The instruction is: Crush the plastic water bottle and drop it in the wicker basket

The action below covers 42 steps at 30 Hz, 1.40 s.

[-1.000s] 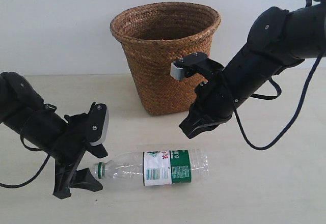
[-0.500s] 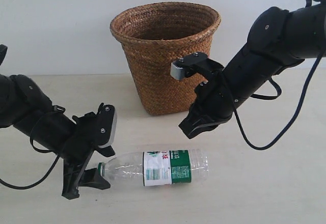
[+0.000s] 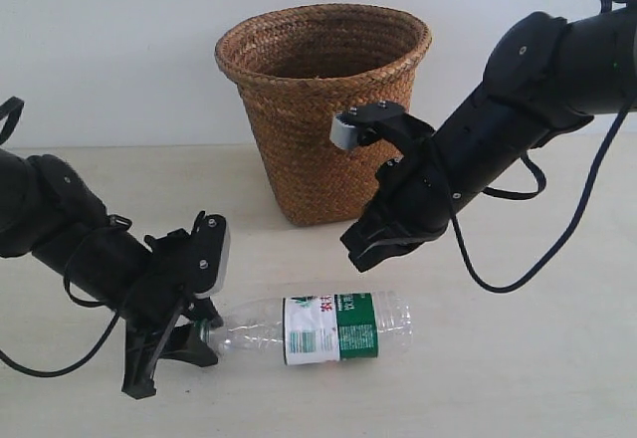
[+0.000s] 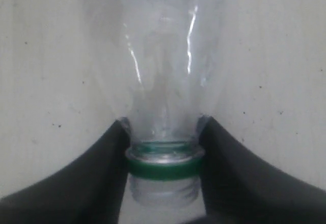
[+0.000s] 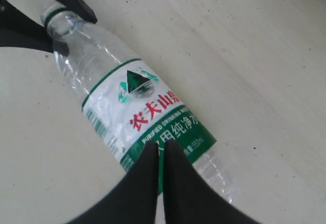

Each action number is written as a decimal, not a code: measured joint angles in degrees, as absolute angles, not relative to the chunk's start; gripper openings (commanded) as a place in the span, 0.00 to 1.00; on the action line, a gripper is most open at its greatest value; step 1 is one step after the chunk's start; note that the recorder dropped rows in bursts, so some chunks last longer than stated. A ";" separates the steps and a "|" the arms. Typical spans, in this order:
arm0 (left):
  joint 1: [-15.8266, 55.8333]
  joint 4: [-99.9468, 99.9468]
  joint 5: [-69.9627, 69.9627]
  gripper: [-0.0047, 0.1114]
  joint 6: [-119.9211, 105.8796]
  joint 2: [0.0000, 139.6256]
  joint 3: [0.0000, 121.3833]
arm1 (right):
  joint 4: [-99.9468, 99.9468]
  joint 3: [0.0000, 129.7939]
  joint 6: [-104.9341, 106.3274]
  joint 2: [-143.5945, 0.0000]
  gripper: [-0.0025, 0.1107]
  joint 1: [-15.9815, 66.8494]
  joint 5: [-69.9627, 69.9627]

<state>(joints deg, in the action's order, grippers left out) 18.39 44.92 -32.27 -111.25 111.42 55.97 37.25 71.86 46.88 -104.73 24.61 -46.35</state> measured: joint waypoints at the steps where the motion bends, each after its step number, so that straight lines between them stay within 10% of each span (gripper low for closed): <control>1: 18.39 45.06 -32.14 0.21 -111.25 111.96 55.97 | 37.80 71.86 46.88 -104.73 0.02 24.61 -46.46; 6: 18.39 45.85 -32.41 0.08 -111.25 112.63 56.51 | 38.92 71.86 46.62 -104.73 0.02 25.50 -46.46; 42: 18.39 46.05 -32.30 0.08 -109.49 112.77 56.59 | 43.07 88.63 31.26 -127.63 0.02 32.12 -55.73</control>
<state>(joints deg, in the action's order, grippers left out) 18.39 46.05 -32.30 -109.49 112.77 56.59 43.07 88.63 31.26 -127.63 32.12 -55.73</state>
